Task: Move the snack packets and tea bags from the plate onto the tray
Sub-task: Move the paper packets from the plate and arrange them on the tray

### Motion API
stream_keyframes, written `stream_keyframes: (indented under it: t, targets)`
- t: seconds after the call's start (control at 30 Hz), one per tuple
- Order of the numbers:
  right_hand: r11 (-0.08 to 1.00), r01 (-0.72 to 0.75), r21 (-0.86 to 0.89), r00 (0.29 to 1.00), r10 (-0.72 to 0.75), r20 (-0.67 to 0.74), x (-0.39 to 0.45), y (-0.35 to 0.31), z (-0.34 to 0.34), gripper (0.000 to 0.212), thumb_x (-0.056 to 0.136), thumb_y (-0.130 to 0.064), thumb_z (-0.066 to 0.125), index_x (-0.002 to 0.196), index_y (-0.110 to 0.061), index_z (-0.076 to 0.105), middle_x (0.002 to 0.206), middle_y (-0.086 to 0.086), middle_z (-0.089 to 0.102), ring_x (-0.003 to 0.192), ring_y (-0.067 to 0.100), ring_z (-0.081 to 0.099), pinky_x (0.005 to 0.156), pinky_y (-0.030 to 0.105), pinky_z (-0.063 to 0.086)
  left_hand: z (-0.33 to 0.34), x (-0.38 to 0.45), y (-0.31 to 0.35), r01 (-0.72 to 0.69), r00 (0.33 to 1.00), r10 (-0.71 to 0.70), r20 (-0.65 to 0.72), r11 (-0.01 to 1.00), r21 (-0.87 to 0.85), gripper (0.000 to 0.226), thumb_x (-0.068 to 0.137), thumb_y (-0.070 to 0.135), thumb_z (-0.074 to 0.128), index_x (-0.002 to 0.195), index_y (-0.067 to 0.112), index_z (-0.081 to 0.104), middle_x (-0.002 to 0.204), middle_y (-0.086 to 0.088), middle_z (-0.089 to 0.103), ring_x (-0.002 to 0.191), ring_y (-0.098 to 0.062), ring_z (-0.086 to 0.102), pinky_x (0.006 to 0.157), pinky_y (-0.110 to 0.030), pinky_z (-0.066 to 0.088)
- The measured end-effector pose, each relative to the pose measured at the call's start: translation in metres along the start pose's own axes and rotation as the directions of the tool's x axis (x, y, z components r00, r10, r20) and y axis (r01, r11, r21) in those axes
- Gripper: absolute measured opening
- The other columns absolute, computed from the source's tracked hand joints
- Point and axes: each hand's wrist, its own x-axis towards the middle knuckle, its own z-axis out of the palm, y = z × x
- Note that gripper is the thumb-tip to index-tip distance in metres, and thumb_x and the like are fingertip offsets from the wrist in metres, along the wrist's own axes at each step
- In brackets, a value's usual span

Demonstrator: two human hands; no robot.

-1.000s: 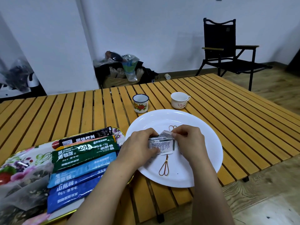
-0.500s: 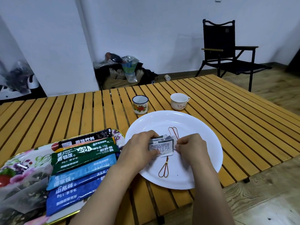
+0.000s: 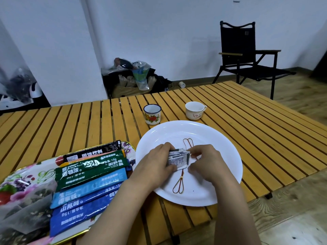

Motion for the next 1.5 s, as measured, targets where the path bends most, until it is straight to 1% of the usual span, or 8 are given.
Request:
stream_keyframes:
  t: [0.27, 0.47, 0.63, 0.87, 1.1, 1.2, 1.33, 1.5]
  targets:
    - [0.995, 0.080, 0.063, 0.995, -0.084, 0.062, 0.002, -0.001, 0.005, 0.023, 0.071, -0.006, 0.075, 0.090, -0.019, 0.072, 0.086, -0.001, 0.067, 0.074, 0.008, 0.056, 0.056, 0.018, 0.042, -0.020, -0.003, -0.007, 0.069, 0.995, -0.061, -0.083, 0.994, 0.089, 0.034, 0.071, 0.019, 0.076, 0.101, 0.027, 0.061, 0.103, 0.006, 0.062, 0.098, -0.018, 0.056, 0.084, -0.040, 0.050]
    - [0.995, 0.076, 0.072, 0.996, -0.079, 0.047, 0.002, 0.000, 0.008, 0.016, 0.076, -0.006, 0.071, 0.087, -0.018, 0.072, 0.088, 0.005, 0.071, 0.084, 0.018, 0.063, 0.064, 0.023, 0.047, -0.019, -0.002, -0.008, 0.157, 0.976, -0.162, -0.146, 0.986, -0.046, 0.035, 0.066, 0.001, 0.077, 0.089, 0.024, 0.064, 0.094, 0.006, 0.065, 0.077, -0.012, 0.058, 0.055, -0.011, 0.040]
    - [0.993, 0.096, 0.073, 0.995, -0.097, 0.015, 0.003, 0.000, 0.011, 0.010, 0.076, -0.006, 0.071, 0.079, -0.015, 0.072, 0.081, 0.009, 0.070, 0.075, 0.019, 0.060, 0.061, 0.027, 0.046, -0.023, -0.008, -0.004, 0.163, 0.972, -0.166, -0.166, 0.986, -0.028, 0.031, 0.061, 0.012, 0.084, 0.083, 0.024, 0.067, 0.088, 0.002, 0.067, 0.078, -0.018, 0.063, 0.067, -0.029, 0.052]
    - [0.977, 0.162, 0.138, 0.983, -0.146, -0.113, 0.002, -0.007, 0.000, 0.007, 0.073, -0.004, 0.071, 0.067, -0.008, 0.071, 0.070, 0.018, 0.068, 0.068, 0.031, 0.059, 0.064, 0.039, 0.050, -0.033, -0.015, 0.005, 0.088, 0.950, -0.123, -0.288, 0.987, -0.134, 0.021, 0.066, 0.017, 0.082, 0.078, 0.030, 0.071, 0.076, 0.009, 0.069, 0.072, -0.010, 0.064, 0.069, -0.036, 0.055]
    - [0.873, 0.374, 0.314, 0.927, -0.345, -0.143, -0.018, -0.061, -0.005, 0.015, 0.076, -0.005, 0.071, 0.071, -0.019, 0.073, 0.062, -0.003, 0.067, 0.055, 0.001, 0.054, 0.055, 0.014, 0.045, -0.080, -0.061, 0.013, 0.005, 0.789, -0.213, -0.576, 0.940, -0.341, 0.023, 0.071, 0.014, 0.079, 0.086, 0.030, 0.070, 0.076, 0.018, 0.069, 0.074, 0.009, 0.064, 0.061, -0.004, 0.048]
    - [0.833, 0.438, 0.338, 0.896, -0.434, -0.094, -0.034, -0.098, 0.020, 0.016, 0.078, -0.007, 0.071, 0.075, -0.022, 0.073, 0.063, -0.009, 0.065, 0.058, -0.001, 0.055, 0.055, 0.012, 0.045, -0.106, -0.094, -0.007, 0.059, 0.717, -0.285, -0.636, 0.934, -0.352, 0.024, 0.069, 0.020, 0.080, 0.086, 0.033, 0.070, 0.078, 0.016, 0.070, 0.073, 0.004, 0.066, 0.066, -0.012, 0.051]
    - [0.805, 0.473, 0.358, 0.864, -0.503, -0.010, -0.057, -0.140, 0.067, 0.004, 0.079, -0.010, 0.072, 0.075, -0.011, 0.073, 0.075, 0.004, 0.069, 0.075, 0.017, 0.063, 0.066, 0.031, 0.052, -0.134, -0.141, -0.044, 0.186, 0.646, -0.425, -0.634, 0.893, -0.410, 0.023, 0.065, 0.026, 0.078, 0.083, 0.034, 0.068, 0.082, 0.010, 0.071, 0.080, -0.006, 0.067, 0.067, -0.023, 0.052]
    - [0.788, 0.512, 0.343, 0.811, -0.575, 0.108, -0.077, -0.172, 0.119, 0.009, 0.083, -0.016, 0.070, 0.080, -0.008, 0.071, 0.081, 0.007, 0.069, 0.079, 0.018, 0.062, 0.066, 0.026, 0.047, -0.160, -0.184, -0.092, 0.245, 0.596, -0.502, -0.627, 0.857, -0.453, 0.020, 0.066, 0.017, 0.080, 0.074, 0.031, 0.068, 0.070, 0.011, 0.072, 0.069, -0.007, 0.069, 0.059, -0.033, 0.056]
